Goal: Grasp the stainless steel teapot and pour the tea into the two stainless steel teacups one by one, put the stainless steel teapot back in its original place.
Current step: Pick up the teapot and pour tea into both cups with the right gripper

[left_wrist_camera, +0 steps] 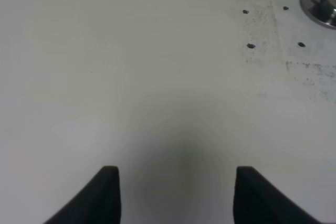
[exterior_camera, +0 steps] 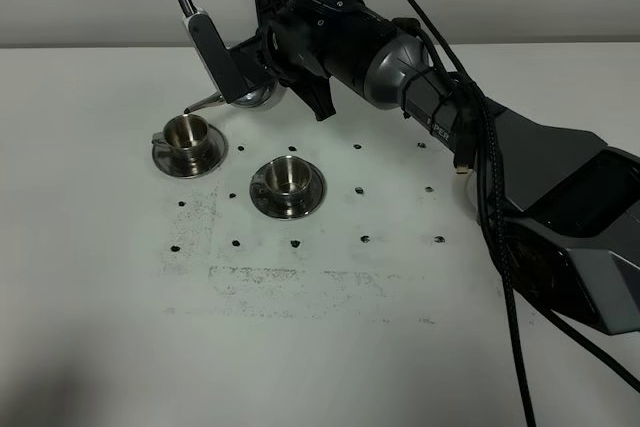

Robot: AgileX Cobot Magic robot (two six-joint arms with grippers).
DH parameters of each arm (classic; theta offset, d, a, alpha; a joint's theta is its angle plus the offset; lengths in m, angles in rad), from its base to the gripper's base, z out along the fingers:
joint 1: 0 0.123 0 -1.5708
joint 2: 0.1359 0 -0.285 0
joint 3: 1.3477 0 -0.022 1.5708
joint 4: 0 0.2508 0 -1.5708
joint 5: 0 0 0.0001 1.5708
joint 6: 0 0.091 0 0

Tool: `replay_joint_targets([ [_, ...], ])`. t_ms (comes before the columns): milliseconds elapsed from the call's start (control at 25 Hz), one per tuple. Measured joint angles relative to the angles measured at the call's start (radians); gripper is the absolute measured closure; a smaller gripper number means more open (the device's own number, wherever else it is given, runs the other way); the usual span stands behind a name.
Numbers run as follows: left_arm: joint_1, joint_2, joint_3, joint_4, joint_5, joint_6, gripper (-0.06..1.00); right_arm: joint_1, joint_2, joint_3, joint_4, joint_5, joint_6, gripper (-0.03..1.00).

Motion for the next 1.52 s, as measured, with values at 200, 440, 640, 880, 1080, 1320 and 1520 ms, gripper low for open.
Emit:
replay_joint_targets([
  [200, 0.0, 0.0, 0.0, 0.0, 0.0, 0.0, 0.48, 0.003, 0.0, 0.0, -0.021, -0.013, -0.002, 0.77],
  [440, 0.0, 0.0, 0.0, 0.0, 0.0, 0.0, 0.48, 0.009, 0.0, 0.0, -0.041, -0.026, -0.01, 0.77],
  [640, 0.0, 0.0, 0.0, 0.0, 0.0, 0.0, 0.48, 0.009, 0.0, 0.0, -0.048, -0.028, -0.025, 0.77],
  [880, 0.0, 0.0, 0.0, 0.0, 0.0, 0.0, 0.48, 0.012, 0.004, 0.0, -0.063, -0.03, -0.025, 0.77],
  [1080, 0.0, 0.0, 0.0, 0.0, 0.0, 0.0, 0.48, 0.021, 0.025, 0.0, -0.073, -0.035, -0.025, 0.77],
  [1320, 0.0, 0.0, 0.0, 0.0, 0.0, 0.0, 0.48, 0.028, 0.027, 0.0, -0.107, -0.041, -0.025, 0.77],
  [1520, 0.0, 0.0, 0.0, 0.0, 0.0, 0.0, 0.48, 0.029, 0.027, 0.0, -0.121, -0.049, -0.025, 0.77],
])
